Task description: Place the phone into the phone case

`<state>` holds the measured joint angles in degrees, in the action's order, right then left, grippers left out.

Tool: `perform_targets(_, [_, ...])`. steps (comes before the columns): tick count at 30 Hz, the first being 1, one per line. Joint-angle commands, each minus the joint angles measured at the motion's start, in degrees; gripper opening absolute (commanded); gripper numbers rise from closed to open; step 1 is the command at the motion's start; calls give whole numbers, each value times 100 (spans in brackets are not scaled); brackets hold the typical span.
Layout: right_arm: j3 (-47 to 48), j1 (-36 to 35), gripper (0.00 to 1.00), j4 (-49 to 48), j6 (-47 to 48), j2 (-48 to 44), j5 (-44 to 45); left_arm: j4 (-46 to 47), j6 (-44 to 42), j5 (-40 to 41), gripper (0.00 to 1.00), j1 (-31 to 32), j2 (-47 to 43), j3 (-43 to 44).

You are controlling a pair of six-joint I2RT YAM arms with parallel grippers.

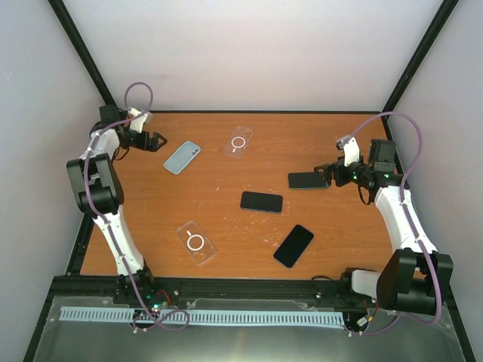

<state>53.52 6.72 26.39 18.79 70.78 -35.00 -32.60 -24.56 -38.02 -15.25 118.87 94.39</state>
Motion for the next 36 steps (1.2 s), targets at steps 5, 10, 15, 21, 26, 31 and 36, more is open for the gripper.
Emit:
perform_targets(5, [-70,-4,100,-29,-147,-82,108,-1099,-387,11,95,83,1026,1333])
perform_targets(10, [-87,-2,100,-73,-153,-28,188,-1338,-466,119,90,170,1524,1676])
perform_targets(15, [-80,-6,100,-77,-150,59,185,-1270,-501,366,84,384,1726,1727])
perform_targets(21, [-162,-6,100,-152,-218,55,99,-1279,-498,681,79,661,1973,2053])
perform_targets(26, [-157,-8,100,-126,-213,-47,124,-1236,-383,978,78,845,2213,2360])
perform_targets(31, [-171,-10,100,-125,-200,-154,174,-1202,-342,1154,69,998,2242,2320])
perform_targets(36, [-255,-4,100,-196,-231,-250,169,-1172,-234,1272,50,1060,2095,2109])
